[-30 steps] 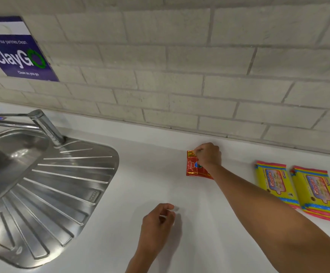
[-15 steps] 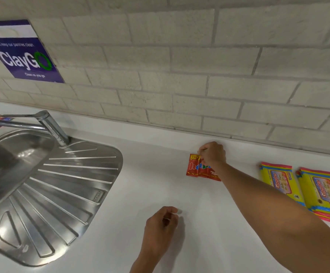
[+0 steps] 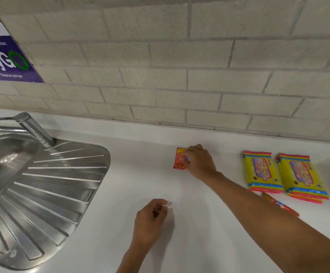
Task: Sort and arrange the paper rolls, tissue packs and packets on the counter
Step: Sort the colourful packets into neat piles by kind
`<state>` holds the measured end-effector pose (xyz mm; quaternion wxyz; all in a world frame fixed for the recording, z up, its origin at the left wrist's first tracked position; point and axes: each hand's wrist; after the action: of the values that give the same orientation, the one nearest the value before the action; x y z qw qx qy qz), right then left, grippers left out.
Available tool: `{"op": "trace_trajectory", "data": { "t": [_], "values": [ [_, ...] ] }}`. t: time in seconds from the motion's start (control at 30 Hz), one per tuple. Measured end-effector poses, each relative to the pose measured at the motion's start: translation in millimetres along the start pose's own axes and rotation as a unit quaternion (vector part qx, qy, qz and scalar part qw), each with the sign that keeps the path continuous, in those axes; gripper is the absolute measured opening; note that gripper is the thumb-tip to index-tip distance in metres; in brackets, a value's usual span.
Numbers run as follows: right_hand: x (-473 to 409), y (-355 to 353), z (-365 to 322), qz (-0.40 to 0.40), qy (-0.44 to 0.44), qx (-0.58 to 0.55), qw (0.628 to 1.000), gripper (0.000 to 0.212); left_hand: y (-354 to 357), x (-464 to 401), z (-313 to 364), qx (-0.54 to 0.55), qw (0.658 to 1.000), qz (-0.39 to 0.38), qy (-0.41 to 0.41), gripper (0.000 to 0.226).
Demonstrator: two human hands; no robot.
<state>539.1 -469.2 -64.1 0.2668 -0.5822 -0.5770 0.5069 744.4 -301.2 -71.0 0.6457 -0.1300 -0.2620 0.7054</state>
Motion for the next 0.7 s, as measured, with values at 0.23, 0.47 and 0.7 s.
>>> {"op": "trace_trajectory", "data": {
  "t": [0.23, 0.47, 0.7],
  "values": [
    [23.1, 11.0, -10.1, -0.092, -0.085, 0.066, 0.990, 0.037, 1.7, 3.4, 0.1, -0.021, 1.000, 0.000, 0.008, 0.013],
    [26.7, 7.9, -9.7, -0.149, -0.064, 0.092, 0.983, 0.044, 2.9, 1.8, 0.2, -0.044, 0.999, 0.003, 0.007, 0.014],
    [36.3, -3.8, -18.1, -0.151, -0.050, 0.052, 0.986, 0.047, 3.4, 0.8, 3.3, -0.049, 0.999, -0.010, 0.015, 0.012]
  ]
}}
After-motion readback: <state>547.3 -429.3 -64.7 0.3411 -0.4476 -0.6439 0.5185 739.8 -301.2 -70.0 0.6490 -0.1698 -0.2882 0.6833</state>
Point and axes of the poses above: each hand's wrist, its own x-axis away from the middle knuckle, its own y-axis out of the palm, z = x × y, and after that the axes turned 3 degrees about z, right-handed
